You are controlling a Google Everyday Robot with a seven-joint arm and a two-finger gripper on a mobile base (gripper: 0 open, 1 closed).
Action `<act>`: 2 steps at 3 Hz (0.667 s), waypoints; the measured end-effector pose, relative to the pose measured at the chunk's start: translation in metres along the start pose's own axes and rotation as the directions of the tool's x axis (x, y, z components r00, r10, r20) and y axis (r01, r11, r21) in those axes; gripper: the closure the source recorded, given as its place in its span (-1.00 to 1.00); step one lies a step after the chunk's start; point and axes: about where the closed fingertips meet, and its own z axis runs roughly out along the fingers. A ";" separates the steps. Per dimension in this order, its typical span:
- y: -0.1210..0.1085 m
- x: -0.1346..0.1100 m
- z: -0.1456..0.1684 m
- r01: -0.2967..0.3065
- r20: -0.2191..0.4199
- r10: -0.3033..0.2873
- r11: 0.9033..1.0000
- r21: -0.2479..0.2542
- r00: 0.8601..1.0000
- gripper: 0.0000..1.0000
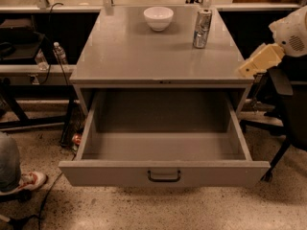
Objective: Place redbull can into top drawer
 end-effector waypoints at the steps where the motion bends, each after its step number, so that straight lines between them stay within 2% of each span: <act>1: -0.033 -0.011 0.023 -0.085 0.085 0.081 0.996 0.041 0.993 -1.00; 2: -0.066 -0.015 0.067 -0.182 0.155 0.174 0.982 0.039 0.972 -1.00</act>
Offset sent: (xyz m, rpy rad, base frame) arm 0.1332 -0.0176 -0.0265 0.2877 -0.0896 -0.1549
